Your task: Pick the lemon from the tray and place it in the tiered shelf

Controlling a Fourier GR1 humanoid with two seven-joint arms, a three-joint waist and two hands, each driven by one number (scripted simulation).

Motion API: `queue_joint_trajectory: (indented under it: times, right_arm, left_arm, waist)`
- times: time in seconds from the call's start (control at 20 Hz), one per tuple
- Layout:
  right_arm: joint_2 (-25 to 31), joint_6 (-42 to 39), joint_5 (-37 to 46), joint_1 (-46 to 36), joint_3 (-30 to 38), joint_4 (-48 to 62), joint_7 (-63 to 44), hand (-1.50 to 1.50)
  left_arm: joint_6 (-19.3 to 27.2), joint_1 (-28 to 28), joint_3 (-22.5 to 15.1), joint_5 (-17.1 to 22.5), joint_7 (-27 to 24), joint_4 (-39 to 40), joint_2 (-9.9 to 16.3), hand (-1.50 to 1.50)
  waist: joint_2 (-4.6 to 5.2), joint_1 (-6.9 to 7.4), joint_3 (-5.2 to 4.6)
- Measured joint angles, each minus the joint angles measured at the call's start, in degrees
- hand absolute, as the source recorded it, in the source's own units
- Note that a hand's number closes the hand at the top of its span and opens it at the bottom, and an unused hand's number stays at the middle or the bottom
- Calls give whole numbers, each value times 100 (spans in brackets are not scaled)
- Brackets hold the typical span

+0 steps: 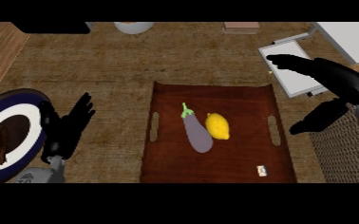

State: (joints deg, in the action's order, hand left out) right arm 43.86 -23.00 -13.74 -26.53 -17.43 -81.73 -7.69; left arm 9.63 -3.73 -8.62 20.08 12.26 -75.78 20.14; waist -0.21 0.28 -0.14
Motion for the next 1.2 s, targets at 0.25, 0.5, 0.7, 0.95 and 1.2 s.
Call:
queue_joint_trajectory:
  times: [0.25,0.5,0.7,0.95,1.2]
  right_arm:
    - [-318,194,184,-457,-279,-658,-1511,-150]
    - [-961,674,815,-860,-720,-965,-2806,-150]
    - [-1408,820,1340,-1047,-1015,-1032,-3593,-150]
    - [-1962,706,1852,-1125,-1306,-775,-4136,-150]
    - [-2259,454,2314,-893,-1460,-734,-4255,-150]
  left_arm:
    - [-14,-12,30,-76,31,40,-59,0]
    - [-93,-25,129,-78,50,56,-67,0]
    - [-142,-34,185,-112,107,32,-79,0]
    - [-189,-61,246,-203,55,94,-168,0]
    - [-193,99,268,-322,128,-125,-229,0]
  waist:
    - [-6,-5,17]
    - [-1,11,19]
    - [3,9,19]
    - [8,9,25]
    - [8,1,22]
